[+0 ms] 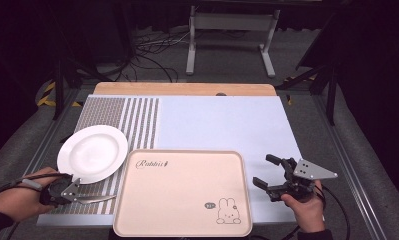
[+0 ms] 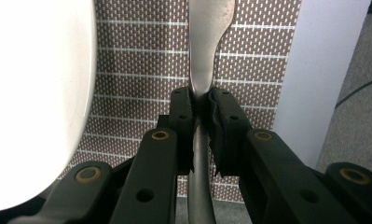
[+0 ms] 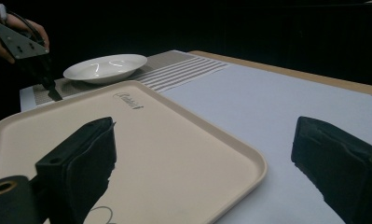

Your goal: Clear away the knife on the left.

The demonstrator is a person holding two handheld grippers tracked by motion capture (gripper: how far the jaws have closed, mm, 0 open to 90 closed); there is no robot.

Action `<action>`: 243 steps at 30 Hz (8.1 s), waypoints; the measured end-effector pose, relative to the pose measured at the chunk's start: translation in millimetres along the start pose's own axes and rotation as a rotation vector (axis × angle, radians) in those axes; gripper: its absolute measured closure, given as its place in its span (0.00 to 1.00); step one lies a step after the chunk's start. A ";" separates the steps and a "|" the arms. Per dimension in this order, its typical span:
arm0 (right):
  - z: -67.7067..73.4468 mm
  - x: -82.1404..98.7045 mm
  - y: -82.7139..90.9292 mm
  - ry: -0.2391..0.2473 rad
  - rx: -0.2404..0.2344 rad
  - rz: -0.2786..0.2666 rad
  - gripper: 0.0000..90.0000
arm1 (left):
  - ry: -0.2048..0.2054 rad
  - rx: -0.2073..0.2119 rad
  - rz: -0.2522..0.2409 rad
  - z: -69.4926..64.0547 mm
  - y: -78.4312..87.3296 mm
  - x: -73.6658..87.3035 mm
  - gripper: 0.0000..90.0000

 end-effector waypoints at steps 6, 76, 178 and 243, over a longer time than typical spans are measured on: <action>0.3 -0.4 0.0 0.003 0.000 -0.001 0.08 | 0.030 -0.029 -0.019 5.9 12.5 0.3 0.89; -2.7 1.7 7.2 -0.006 0.026 -0.003 0.08 | 0.768 0.249 -0.390 40.6 82.8 -106.0 0.89; -3.1 3.8 10.5 -0.014 0.023 -0.006 0.08 | 0.911 0.439 -0.226 7.8 -6.7 -151.8 0.89; -2.4 4.3 11.3 -0.017 0.012 -0.005 0.08 | 0.514 0.155 -0.565 11.9 -15.2 -209.2 1.00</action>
Point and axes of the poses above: each handheld gripper's, and its own axes: y roughly backward along the jaws, x roughly out of its underside, z roughly to its left, the point moved 2 cm from there along -y, roughly forward along the jaws, and after that the axes turned 15 degrees about -x, right-handed, at the moved point
